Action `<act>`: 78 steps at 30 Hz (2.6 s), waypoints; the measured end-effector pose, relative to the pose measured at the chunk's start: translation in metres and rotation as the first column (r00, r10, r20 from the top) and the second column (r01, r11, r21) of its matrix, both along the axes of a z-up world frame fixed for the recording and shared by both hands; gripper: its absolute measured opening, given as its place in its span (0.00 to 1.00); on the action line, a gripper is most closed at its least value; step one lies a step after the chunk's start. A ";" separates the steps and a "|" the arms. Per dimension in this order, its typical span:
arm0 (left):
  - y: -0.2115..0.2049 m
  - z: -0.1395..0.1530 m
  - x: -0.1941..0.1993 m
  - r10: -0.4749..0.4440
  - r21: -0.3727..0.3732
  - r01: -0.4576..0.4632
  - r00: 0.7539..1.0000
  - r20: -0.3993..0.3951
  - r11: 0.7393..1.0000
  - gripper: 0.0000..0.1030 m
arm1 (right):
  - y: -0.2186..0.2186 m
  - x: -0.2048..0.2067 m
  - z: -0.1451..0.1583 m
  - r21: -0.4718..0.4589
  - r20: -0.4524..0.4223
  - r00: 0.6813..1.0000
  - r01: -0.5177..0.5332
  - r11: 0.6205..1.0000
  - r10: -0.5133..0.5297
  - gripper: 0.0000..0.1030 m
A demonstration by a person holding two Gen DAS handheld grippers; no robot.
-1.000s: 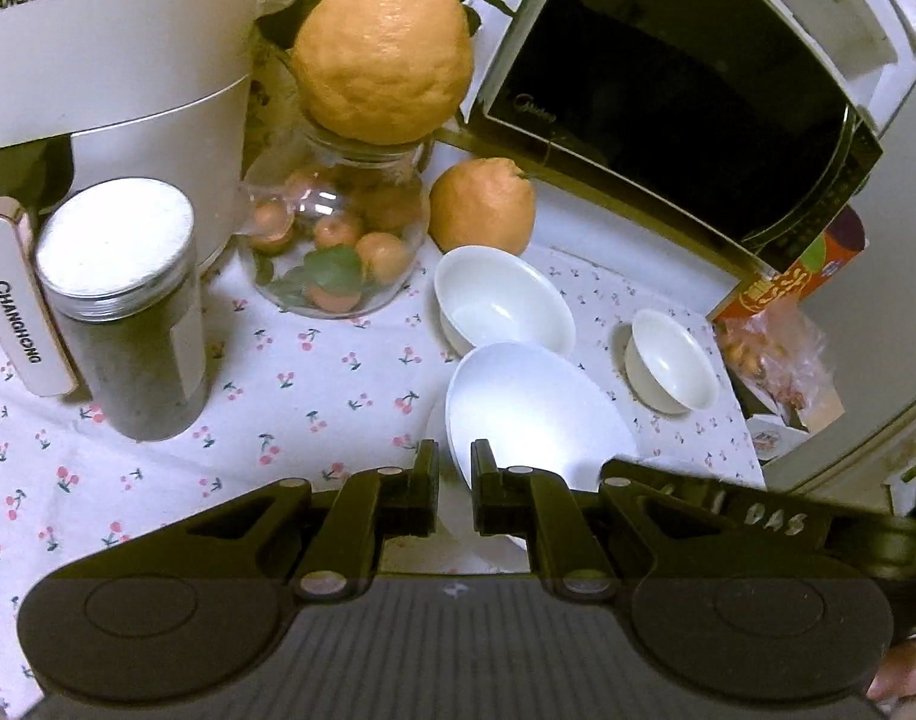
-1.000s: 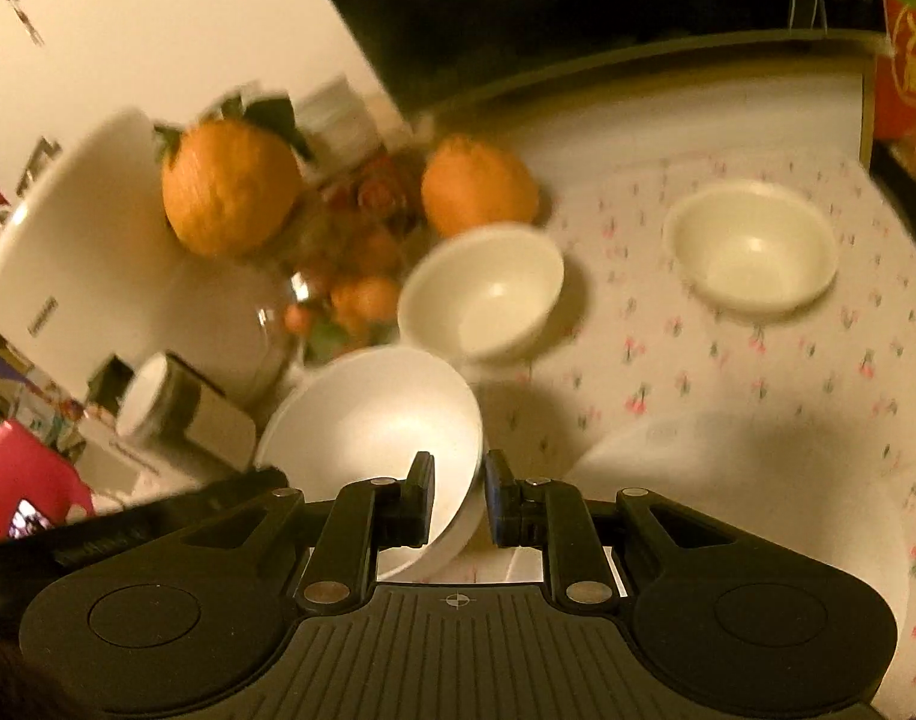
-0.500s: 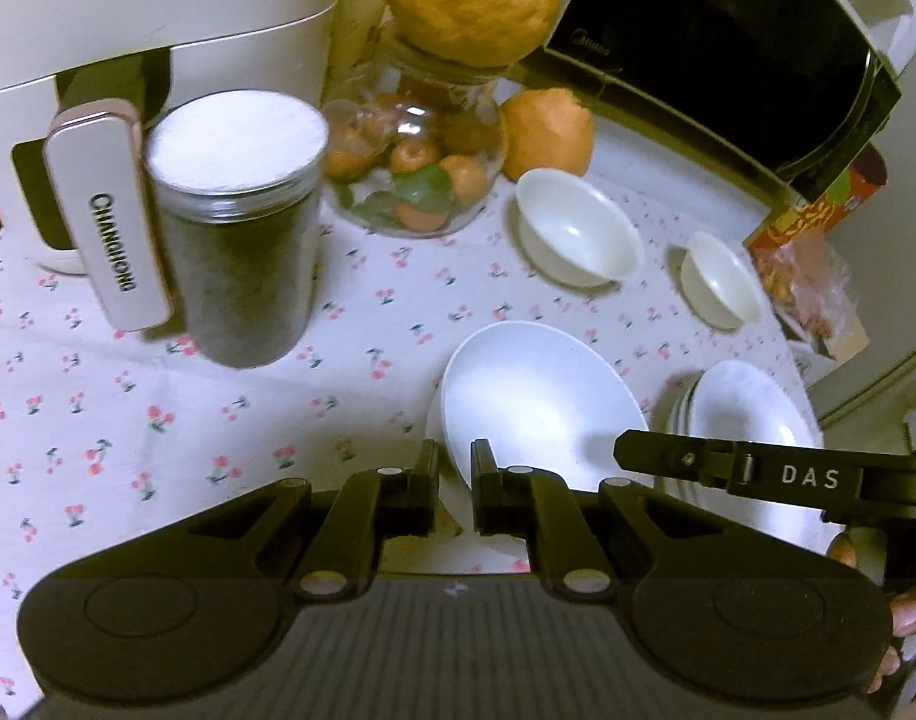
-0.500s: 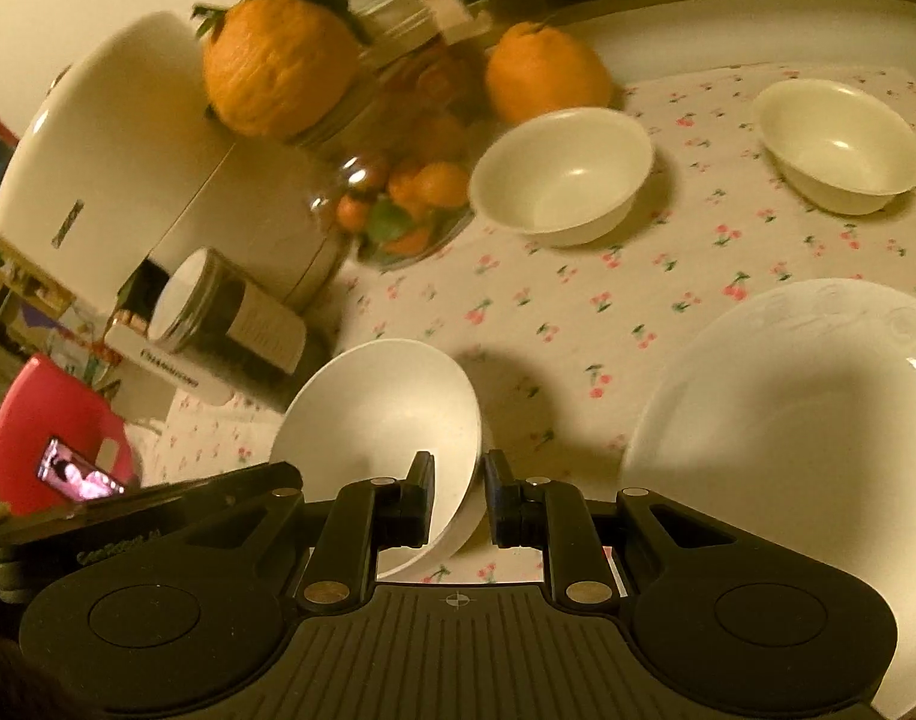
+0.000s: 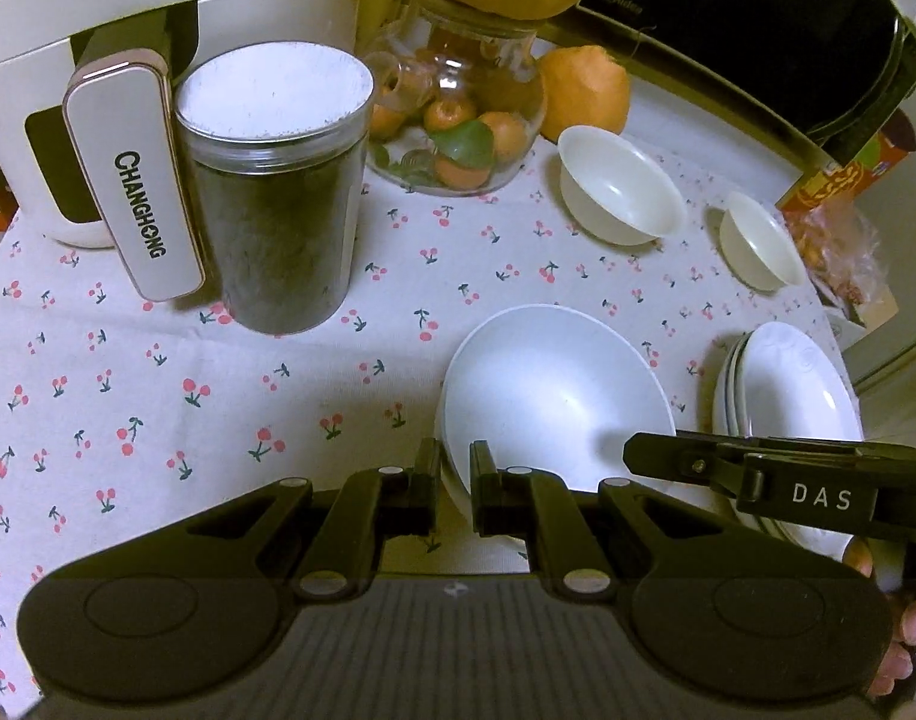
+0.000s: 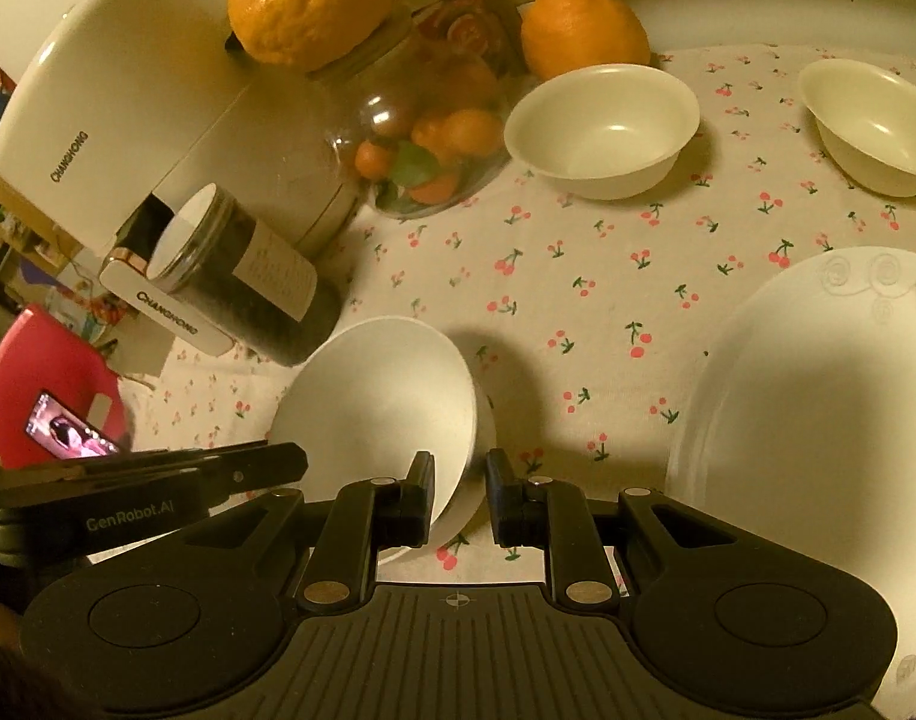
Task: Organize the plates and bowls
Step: 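Lift and carry the white bowl with both grippers toward the plate stack, then lower the white bowl onto the tablecloth and open both grippers, then move both grippers to the small white bowl by the orange and close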
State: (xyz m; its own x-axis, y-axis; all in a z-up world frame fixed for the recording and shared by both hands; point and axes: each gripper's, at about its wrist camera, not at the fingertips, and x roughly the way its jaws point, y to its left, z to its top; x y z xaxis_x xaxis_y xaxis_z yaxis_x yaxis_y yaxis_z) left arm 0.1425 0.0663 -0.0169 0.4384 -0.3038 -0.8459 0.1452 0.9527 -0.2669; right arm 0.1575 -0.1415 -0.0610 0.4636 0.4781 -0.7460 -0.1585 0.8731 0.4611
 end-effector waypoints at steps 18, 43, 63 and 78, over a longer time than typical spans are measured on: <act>-0.006 0.002 0.000 -0.017 0.001 0.017 1.000 0.009 1.000 0.29 | -0.004 0.000 0.002 0.013 -0.007 1.000 -0.017 1.000 0.017 0.35; -0.050 0.025 0.013 0.017 -0.050 -0.011 0.993 0.119 0.999 0.99 | -0.095 0.006 0.049 0.091 0.148 0.962 0.218 0.972 -0.230 0.92; -0.080 0.007 0.069 0.208 -0.069 -0.197 0.952 0.226 0.978 0.99 | -0.149 0.049 0.029 0.184 0.130 0.913 0.361 0.914 -0.387 0.92; -0.089 -0.005 0.099 0.244 -0.198 -0.199 0.940 0.240 0.960 0.59 | -0.114 0.094 -0.004 0.337 0.066 0.893 0.401 0.852 -0.446 0.86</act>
State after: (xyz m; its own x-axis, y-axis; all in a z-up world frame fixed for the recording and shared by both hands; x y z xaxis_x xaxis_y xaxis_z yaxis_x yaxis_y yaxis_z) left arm 0.2412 -0.0228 -0.0221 0.7077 -0.3014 -0.6389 0.0212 0.9131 -0.4073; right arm 0.2510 -0.2558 -0.0655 0.7595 0.4050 -0.5091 0.1133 0.6883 0.7165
